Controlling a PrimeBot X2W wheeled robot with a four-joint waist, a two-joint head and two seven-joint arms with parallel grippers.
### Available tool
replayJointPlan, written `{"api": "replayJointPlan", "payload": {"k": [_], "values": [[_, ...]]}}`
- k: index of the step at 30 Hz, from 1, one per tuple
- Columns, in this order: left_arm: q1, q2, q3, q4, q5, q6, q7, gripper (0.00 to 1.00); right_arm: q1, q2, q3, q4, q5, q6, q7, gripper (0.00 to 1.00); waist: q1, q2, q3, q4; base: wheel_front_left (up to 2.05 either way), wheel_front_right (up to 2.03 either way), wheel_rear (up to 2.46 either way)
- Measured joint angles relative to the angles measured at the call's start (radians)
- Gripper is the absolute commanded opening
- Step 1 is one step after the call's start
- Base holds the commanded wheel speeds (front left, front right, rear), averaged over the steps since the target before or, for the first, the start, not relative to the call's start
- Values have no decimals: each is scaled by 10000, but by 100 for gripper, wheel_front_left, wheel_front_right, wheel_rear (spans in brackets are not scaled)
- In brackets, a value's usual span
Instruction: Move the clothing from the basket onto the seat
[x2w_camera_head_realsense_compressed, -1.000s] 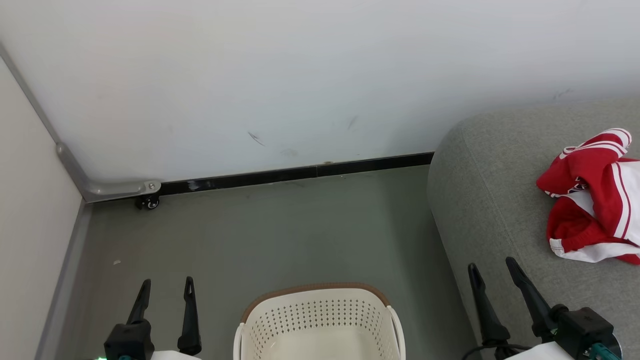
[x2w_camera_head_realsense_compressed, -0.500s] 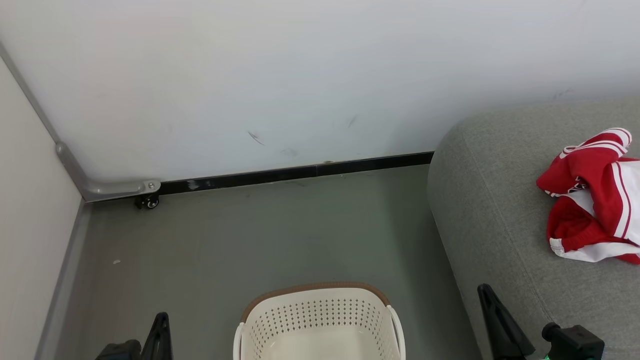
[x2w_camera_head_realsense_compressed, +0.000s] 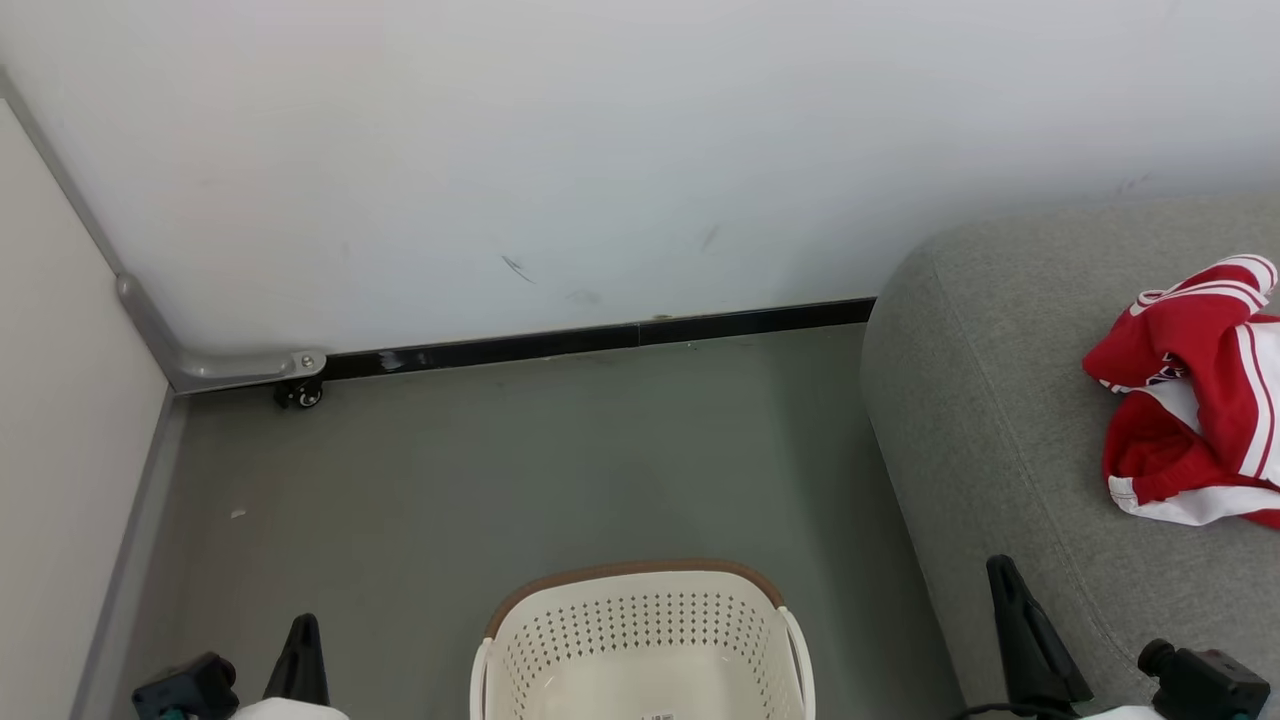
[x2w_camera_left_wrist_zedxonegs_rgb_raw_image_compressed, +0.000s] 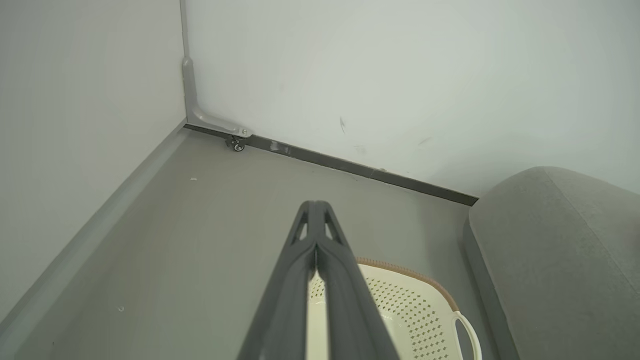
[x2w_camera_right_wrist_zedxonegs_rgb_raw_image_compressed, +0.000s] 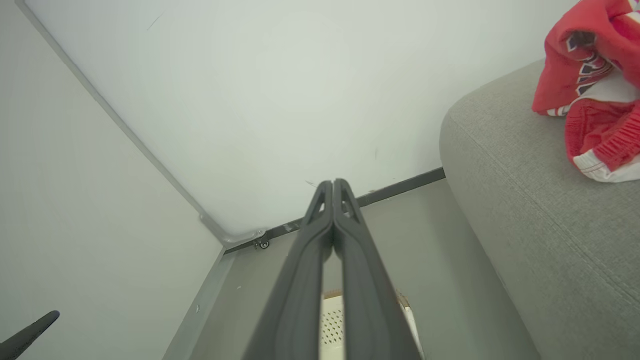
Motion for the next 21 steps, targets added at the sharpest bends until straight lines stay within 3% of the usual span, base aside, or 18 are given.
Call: {"api": "replayJointPlan", "payload": {"k": [15,21], "values": [[-241,-75,387,-21,-2182,-430,665,0,-265,-180,-104,98,2351,0,288,0,130,0,6,131,0,0,0],[-337,-161,510,-73,-3078,-686,849,0,-423,-268,-174,245,3308,0,460,0,153,0,-4,168,0,0,0]]}}
